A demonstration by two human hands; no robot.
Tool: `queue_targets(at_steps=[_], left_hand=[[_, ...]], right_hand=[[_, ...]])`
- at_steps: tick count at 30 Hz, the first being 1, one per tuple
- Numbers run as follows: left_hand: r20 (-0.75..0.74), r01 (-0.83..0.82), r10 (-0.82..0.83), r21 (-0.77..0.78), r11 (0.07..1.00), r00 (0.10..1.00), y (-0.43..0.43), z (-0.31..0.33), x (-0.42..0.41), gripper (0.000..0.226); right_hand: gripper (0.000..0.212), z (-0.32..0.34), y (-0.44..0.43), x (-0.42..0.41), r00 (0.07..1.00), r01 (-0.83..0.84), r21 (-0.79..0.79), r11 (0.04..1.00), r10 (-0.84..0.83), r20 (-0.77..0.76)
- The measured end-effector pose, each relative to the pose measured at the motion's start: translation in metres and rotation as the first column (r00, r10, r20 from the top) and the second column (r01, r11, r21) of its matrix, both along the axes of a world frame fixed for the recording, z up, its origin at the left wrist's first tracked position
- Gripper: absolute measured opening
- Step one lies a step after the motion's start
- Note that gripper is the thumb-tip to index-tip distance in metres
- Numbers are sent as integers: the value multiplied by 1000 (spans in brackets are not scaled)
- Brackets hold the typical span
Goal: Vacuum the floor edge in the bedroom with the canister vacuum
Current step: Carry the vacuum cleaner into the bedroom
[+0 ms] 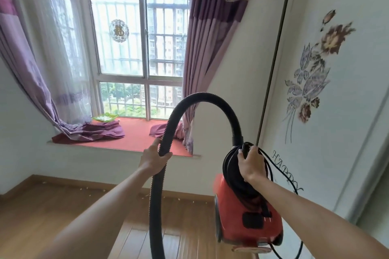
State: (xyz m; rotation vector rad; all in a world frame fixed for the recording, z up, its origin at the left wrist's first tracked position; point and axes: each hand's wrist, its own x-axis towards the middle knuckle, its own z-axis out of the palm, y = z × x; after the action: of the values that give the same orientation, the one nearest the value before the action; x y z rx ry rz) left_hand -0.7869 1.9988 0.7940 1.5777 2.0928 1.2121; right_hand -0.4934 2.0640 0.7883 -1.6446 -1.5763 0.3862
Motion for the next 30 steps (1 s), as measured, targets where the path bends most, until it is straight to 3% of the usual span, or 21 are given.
queue_targets(at_steps=[7, 18, 30], left_hand=[[-8, -36, 35, -63, 997, 999, 80, -15, -5, 49], [-2, -186, 187, -92, 978, 982, 226, -19, -20, 49], [-3, -356, 361, -160, 921, 933, 261, -39, -92, 47]], right_hand=[[32, -15, 92, -4, 1000, -17, -7, 1000, 17, 10], [32, -22, 261, -23, 984, -175, -15, 984, 175, -10], [35, -29, 369, -118, 922, -382, -42, 923, 384, 56]])
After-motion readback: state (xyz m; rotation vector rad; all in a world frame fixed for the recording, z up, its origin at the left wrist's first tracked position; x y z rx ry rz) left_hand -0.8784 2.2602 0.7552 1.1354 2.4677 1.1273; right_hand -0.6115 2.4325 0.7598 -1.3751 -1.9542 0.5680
